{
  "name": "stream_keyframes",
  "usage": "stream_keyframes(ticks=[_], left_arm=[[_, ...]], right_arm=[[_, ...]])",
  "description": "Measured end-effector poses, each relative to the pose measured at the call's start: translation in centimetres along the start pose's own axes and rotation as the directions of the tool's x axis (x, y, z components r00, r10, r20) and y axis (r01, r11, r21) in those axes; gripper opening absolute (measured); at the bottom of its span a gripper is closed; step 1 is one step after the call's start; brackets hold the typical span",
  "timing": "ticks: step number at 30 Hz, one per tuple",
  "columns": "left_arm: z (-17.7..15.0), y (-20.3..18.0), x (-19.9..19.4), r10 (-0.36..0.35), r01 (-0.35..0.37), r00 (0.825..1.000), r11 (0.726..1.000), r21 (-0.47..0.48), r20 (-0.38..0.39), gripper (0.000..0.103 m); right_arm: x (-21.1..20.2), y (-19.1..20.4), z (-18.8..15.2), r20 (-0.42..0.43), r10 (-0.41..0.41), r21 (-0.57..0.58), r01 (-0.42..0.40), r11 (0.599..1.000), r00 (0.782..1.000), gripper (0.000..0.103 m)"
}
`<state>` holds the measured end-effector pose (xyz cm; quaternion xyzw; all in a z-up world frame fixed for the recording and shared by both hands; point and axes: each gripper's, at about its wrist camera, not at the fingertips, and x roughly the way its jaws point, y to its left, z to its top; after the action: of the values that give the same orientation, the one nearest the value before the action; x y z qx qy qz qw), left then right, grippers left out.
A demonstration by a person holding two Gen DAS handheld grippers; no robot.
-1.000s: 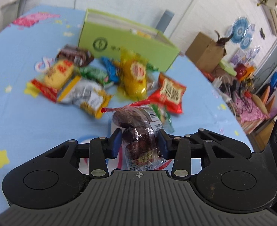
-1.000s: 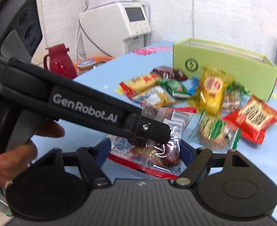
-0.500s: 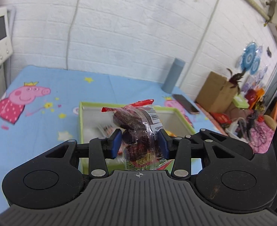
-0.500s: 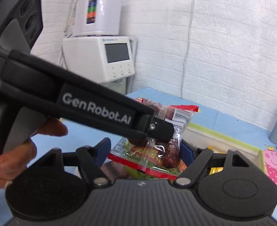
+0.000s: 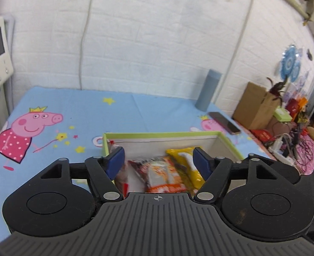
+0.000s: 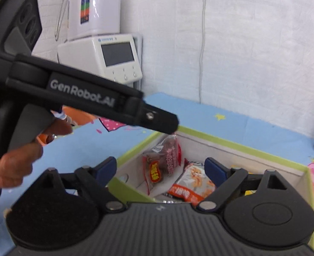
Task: Organize snacks
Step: 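Lower the red-date bag into the green box and release it, then grasp the yellow bread bag with the left gripper and lift it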
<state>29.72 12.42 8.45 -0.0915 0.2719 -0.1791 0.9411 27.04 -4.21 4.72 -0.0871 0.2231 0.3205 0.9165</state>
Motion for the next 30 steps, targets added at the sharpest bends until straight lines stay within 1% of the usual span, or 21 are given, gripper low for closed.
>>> stream_keyframes(ticks=[1, 3, 5, 8, 9, 11, 12, 13, 15, 17, 20, 21, 22, 23, 24, 25, 26, 28, 30], left_arm=[[-0.6, -0.6, -1.0, -0.012, 0.012, 1.0, 1.0, 0.01, 0.004, 0.066], [-2.2, -1.9, -2.5, -0.035, 0.035, 0.999, 0.999, 0.031, 0.004, 0.066], [-4.1, -2.8, -3.3, -0.061, 0.062, 0.998, 0.998, 0.033, -0.022, 0.067], [-7.3, -3.9, -3.5, -0.086, 0.088, 0.992, 0.996, 0.02, -0.087, 0.066], [-8.3, -4.3, -3.4, -0.089, 0.091, 0.99, 0.996, 0.017, -0.111, 0.066], [-9.7, -4.7, -2.7, -0.093, 0.094, 0.983, 0.996, 0.004, -0.156, 0.064], [-10.2, -4.8, -2.2, -0.095, 0.095, 0.979, 0.995, -0.007, -0.181, 0.06], [-10.6, -4.9, -1.7, -0.096, 0.095, 0.975, 0.995, -0.015, -0.202, 0.055], [-11.2, -5.1, -1.0, -0.094, 0.093, 0.968, 0.996, -0.018, -0.232, 0.05], [-11.5, -5.4, -0.4, -0.087, 0.086, 0.965, 0.996, -0.014, -0.247, 0.049], [-12.4, -6.0, 0.2, -0.106, 0.106, 0.956, 0.994, -0.015, -0.273, 0.044], [-12.7, -6.2, 0.4, -0.113, 0.113, 0.953, 0.993, -0.015, -0.281, 0.041], [-13.0, -6.2, 0.7, -0.113, 0.113, 0.95, 0.993, -0.015, -0.291, 0.037], [-13.2, -6.3, 1.0, -0.108, 0.108, 0.947, 0.994, -0.014, -0.302, 0.033], [-13.6, -6.2, 1.3, -0.117, 0.114, 0.943, 0.993, -0.027, -0.313, 0.03], [-13.7, -6.1, 1.3, -0.125, 0.116, 0.942, 0.992, -0.047, -0.312, 0.026], [-13.6, -6.0, 1.2, -0.128, 0.114, 0.941, 0.991, -0.064, -0.312, 0.025], [-13.4, -6.0, 0.3, -0.132, 0.113, 0.944, 0.99, -0.08, -0.301, 0.024], [-13.0, -6.2, -0.9, -0.147, 0.125, 0.949, 0.988, -0.094, -0.28, 0.024]], right_arm=[[-1.4, 0.2, -0.5, 0.011, -0.003, 0.004, 0.003, 1.0, 1.0, 0.093], [-3.8, 0.8, -1.9, 0.02, -0.011, 0.027, 0.01, 1.0, 1.0, 0.093], [-5.9, 1.3, -4.1, 0.008, -0.02, 0.072, 0.019, 0.997, 1.0, 0.093], [-7.5, 2.4, -7.3, -0.026, -0.034, 0.134, 0.037, 0.99, 0.999, 0.093], [-7.7, 2.9, -8.2, -0.044, -0.025, 0.149, 0.031, 0.988, 0.999, 0.093], [-7.7, 3.7, -9.8, -0.068, -0.006, 0.181, 0.019, 0.983, 0.998, 0.093], [-7.3, 4.0, -10.2, -0.08, 0.001, 0.191, 0.014, 0.981, 0.997, 0.093], [-6.9, 4.2, -10.5, -0.09, 0.003, 0.196, 0.015, 0.98, 0.996, 0.093], [-6.3, 4.4, -10.7, -0.1, -0.016, 0.188, 0.035, 0.982, 0.995, 0.093], [-5.9, 4.4, -10.8, -0.106, -0.015, 0.178, 0.034, 0.983, 0.994, 0.093], [-5.2, 3.9, -10.9, -0.121, -0.025, 0.187, 0.048, 0.981, 0.992, 0.093], [-5.0, 3.8, -11.0, -0.12, -0.027, 0.194, 0.05, 0.98, 0.992, 0.093], [-4.9, 3.6, -11.0, -0.12, -0.02, 0.2, 0.044, 0.979, 0.993, 0.092], [-4.8, 3.5, -11.0, -0.121, -0.01, 0.205, 0.034, 0.978, 0.993, 0.087], [-4.6, 3.6, -11.1, -0.124, 0.006, 0.206, 0.02, 0.978, 0.992, 0.083], [-4.5, 3.7, -11.2, -0.129, 0.019, 0.208, 0.008, 0.978, 0.991, 0.082], [-4.5, 3.8, -11.2, -0.129, 0.009, 0.201, 0.017, 0.979, 0.992, 0.081], [-5.0, 4.0, -11.1, -0.125, 0.015, 0.197, 0.01, 0.98, 0.992, 0.079], [-6.0, 4.3, -10.7, -0.1, 0.021, 0.201, 0.0, 0.98, 0.995, 0.079]])
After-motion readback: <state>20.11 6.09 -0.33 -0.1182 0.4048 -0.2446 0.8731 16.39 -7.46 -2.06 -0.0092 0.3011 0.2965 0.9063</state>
